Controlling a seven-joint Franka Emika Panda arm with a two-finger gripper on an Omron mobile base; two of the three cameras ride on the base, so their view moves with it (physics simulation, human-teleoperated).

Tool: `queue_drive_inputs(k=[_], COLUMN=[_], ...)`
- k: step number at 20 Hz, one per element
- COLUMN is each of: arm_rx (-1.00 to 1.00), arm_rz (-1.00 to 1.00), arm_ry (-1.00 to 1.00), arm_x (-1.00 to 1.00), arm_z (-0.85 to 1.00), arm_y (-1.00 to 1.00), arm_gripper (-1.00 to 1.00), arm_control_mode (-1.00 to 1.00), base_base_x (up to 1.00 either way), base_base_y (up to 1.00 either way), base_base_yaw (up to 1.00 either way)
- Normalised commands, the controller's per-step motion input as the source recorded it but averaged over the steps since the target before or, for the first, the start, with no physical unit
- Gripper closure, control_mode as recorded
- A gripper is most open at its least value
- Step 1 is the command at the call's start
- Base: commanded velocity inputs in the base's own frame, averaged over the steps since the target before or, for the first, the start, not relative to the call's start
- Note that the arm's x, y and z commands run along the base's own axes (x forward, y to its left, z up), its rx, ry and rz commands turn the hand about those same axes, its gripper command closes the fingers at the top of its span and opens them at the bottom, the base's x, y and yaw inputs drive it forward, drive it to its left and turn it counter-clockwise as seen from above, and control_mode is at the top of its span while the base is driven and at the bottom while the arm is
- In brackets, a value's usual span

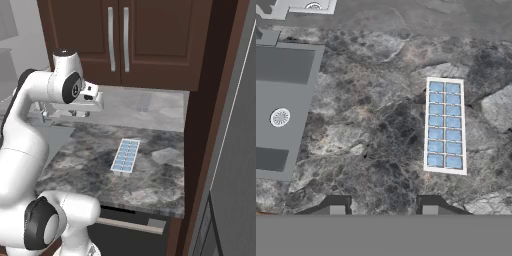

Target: The ice cube tray has been filled with water. Take the tray and place it in the freezer to make ice. Close the freezer door after placing the tray.

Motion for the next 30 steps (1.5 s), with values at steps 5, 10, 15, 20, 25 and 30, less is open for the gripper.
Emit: queue_drive_inputs(k=[5,10,15,20,25,30], arm_rx=[0.0,0.0,0.0,-0.01,0.0,0.0], arm_rz=[-0.01,-0.01,-0.01,0.0,0.0,0.0], arm_ry=[-0.03,-0.11,-0.09,-0.09,-0.03,0.0], arm_x=[0.0,0.0,0.0,0.0,0.08,0.0], arm_z=[-0.05,-0.25,-0.3,-0.3,-0.26,-0.02], arm_y=[-0.16,-0.23,-0.1,-0.01,-0.03,-0.08], arm_gripper=[-1.0,-1.0,-1.0,-1.0,-1.0,-1.0], arm_control_mode=[-1.0,-1.0,-1.0,-1.0,-1.0,-1.0], base_base_x=[0.0,0.0,0.0,0.0,0.0,0.0], base_base_y=[0.0,0.0,0.0,0.0,0.0,0.0], base_base_yaw=[0.0,0.0,0.0,0.0,0.0,0.0])
